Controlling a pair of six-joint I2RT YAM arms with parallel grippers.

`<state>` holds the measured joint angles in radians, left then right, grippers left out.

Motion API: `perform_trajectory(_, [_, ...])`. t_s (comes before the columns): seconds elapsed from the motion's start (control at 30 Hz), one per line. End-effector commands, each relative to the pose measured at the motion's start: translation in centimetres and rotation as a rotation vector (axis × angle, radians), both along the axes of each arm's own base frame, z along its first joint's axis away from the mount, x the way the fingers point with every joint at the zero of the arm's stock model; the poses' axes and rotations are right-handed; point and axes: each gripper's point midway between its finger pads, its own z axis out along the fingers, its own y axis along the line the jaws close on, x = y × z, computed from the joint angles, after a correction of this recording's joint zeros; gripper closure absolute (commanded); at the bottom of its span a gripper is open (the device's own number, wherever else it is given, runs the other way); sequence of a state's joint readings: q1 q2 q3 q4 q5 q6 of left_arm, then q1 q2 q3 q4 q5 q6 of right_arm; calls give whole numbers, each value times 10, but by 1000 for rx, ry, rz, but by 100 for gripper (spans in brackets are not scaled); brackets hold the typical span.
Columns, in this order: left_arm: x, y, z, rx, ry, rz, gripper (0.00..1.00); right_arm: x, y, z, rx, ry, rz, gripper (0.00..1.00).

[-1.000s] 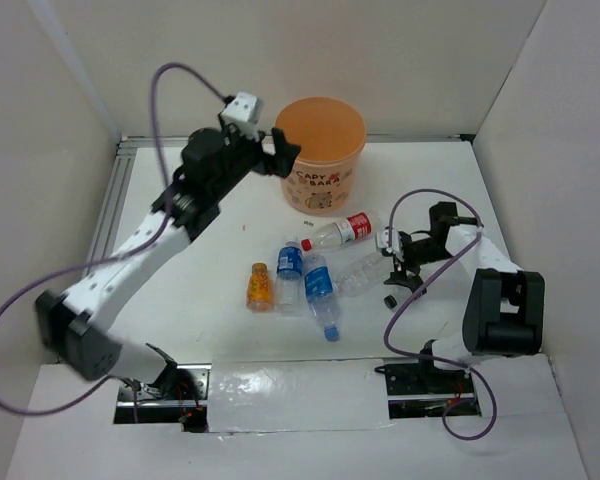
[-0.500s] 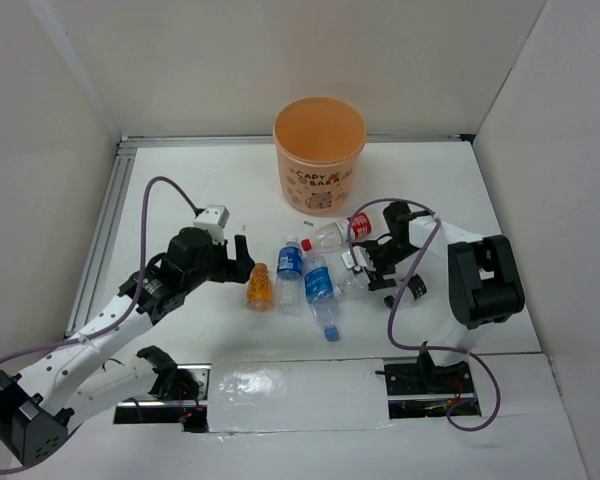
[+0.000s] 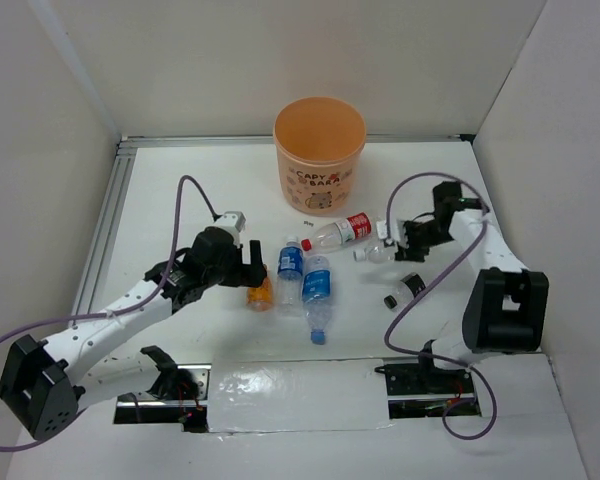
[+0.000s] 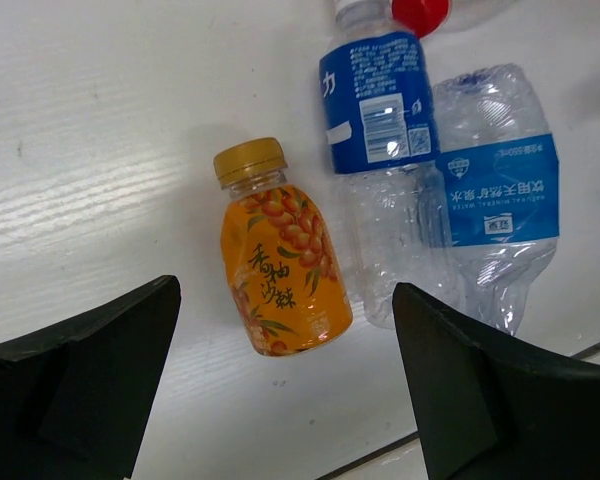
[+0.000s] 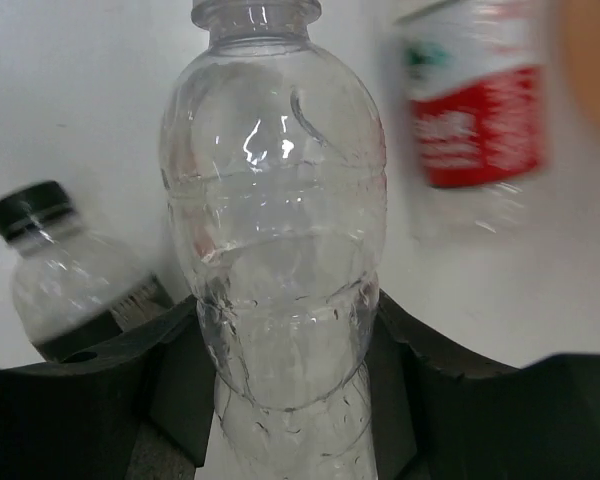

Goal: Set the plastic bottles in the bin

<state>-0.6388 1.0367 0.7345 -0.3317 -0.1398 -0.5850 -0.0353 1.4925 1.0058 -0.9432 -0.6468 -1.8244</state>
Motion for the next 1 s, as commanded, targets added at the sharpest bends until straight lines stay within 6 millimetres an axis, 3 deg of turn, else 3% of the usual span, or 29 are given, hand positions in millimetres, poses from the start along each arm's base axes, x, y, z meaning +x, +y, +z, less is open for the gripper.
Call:
perform_trajectory(0.0, [1, -10, -8, -26, 25, -9, 0, 13, 19, 98, 224, -149, -9, 71])
perform_trajectory(0.03, [-3, -11, -20, -9, 58, -11, 0, 21, 22, 133, 273, -199, -28, 71])
perform_trajectory(0.13, [-4, -15, -33, 6, 89, -13, 0, 37, 60, 220, 517, -323, -10, 71])
perform_trajectory(0.2, [0, -18, -35, 2, 83, -14, 0, 49, 73, 256, 589, -403, 2, 71])
perform_trajectory(0.23, [-1, -19, -37, 13, 87, -17, 0, 62, 81, 296, 654, -497, 0, 69])
perform_trajectory(0.27, [-1, -19, -42, 12, 96, -11, 0, 61, 96, 314, 686, -537, 45, 69])
perform_trajectory(0.33, [-4, -22, -52, 25, 111, -23, 0, 82, 112, 334, 712, -607, 67, 69])
perform_trajectory(0.37, [-3, -23, -53, 10, 106, -16, 0, 83, 128, 356, 732, -649, 114, 68])
perform_trajectory(0.4, [-1, -23, -56, 13, 110, -3, 0, 91, 135, 362, 733, -670, 121, 68])
perform_trajectory(0.43, [-1, -25, -61, 25, 112, -4, 0, 109, 144, 356, 735, -665, 125, 68])
perform_trajectory(0.47, [-2, -24, -66, 24, 123, 4, 0, 111, 158, 369, 748, -697, 158, 68])
perform_trajectory(0.57, [-1, -21, -77, 64, 134, 30, 0, 144, 177, 367, 769, -692, 152, 64])
perform_trajectory(0.7, [2, -18, -88, 106, 149, 56, 0, 185, 196, 342, 778, -589, 119, 55])
perform_trajectory(0.8, [3, -17, -92, 130, 154, 71, 0, 209, 201, 310, 766, -506, 76, 38])
perform_trajectory(0.83, [4, -16, -92, 136, 148, 79, 0, 212, 202, 306, 766, -487, 68, 27])
perform_trajectory(0.87, [5, -16, -94, 137, 149, 79, 0, 220, 199, 293, 757, -463, 50, 24])
perform_trajectory(0.93, [6, -17, -98, 141, 153, 79, 0, 224, 196, 287, 764, -421, 31, 14])
perform_trajectory(0.97, [6, -17, -98, 141, 153, 79, 0, 225, 197, 288, 773, -404, 21, 2])
